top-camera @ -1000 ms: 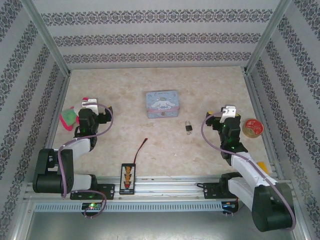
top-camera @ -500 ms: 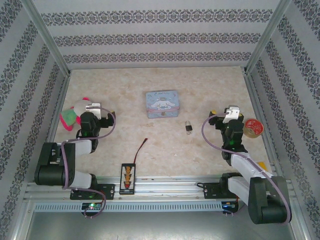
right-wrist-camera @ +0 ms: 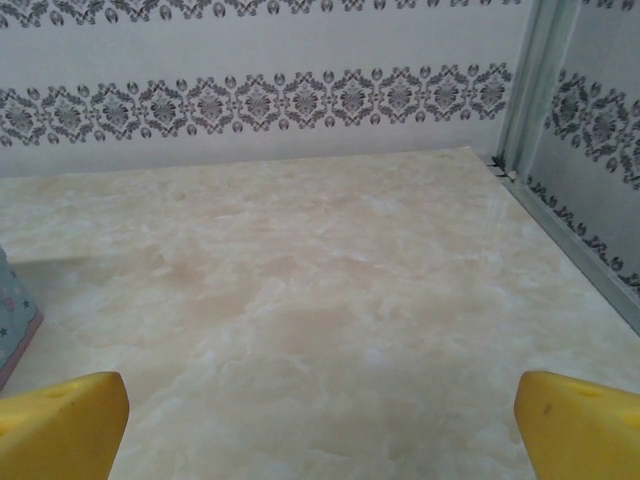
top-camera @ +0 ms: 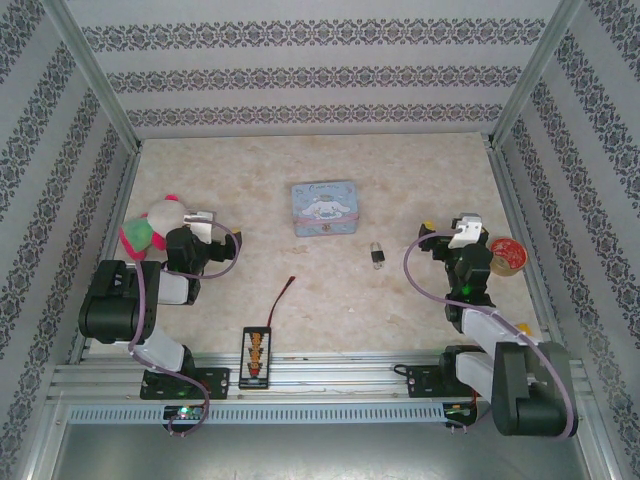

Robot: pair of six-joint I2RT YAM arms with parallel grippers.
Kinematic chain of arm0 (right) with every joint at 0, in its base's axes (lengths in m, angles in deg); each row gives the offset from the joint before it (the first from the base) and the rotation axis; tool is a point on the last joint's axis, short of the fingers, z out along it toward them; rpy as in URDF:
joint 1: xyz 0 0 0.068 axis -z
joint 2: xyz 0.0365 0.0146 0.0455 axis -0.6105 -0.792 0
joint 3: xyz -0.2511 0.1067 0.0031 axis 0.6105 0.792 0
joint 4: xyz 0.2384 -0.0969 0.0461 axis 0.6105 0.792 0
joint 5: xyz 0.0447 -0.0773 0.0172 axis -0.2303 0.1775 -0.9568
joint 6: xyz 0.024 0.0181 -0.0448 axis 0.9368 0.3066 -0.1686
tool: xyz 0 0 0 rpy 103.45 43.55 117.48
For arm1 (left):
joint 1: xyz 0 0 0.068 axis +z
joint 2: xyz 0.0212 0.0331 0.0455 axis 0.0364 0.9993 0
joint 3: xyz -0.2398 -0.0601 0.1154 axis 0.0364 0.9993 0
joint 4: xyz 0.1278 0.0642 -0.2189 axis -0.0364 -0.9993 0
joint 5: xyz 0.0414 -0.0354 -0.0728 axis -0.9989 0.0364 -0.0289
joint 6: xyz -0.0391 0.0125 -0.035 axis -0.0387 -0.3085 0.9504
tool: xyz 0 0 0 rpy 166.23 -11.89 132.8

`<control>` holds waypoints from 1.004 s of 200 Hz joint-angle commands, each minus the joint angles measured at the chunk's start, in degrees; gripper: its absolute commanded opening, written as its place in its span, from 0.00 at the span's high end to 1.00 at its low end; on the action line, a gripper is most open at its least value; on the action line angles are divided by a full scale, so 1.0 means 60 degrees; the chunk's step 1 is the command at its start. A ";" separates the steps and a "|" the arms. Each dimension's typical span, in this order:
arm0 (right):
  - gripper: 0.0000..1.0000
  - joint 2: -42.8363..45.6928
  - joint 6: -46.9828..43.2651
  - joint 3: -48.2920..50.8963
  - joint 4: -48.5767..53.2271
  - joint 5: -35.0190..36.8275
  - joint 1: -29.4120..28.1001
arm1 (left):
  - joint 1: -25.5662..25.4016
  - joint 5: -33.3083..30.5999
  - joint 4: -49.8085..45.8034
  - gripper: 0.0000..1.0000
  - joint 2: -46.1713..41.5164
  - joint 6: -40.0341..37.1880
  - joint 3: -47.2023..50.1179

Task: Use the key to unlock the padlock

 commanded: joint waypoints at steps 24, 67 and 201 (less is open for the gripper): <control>0.02 -0.1698 0.0170 -0.0321 -0.1585 -0.1242 0.0133 | 0.0107 -0.1049 0.0270 0.01 0.0000 0.0268 -0.0254; 0.02 -0.3035 0.0351 -0.0620 -0.2172 -0.1441 0.0317 | 0.0091 -0.1310 0.0273 0.01 0.0001 0.0307 -0.0258; 0.02 -0.4122 -0.0451 -0.1670 -0.1484 -0.2811 0.0027 | 0.0074 -0.1375 0.0338 0.01 -0.0001 0.0319 -0.0225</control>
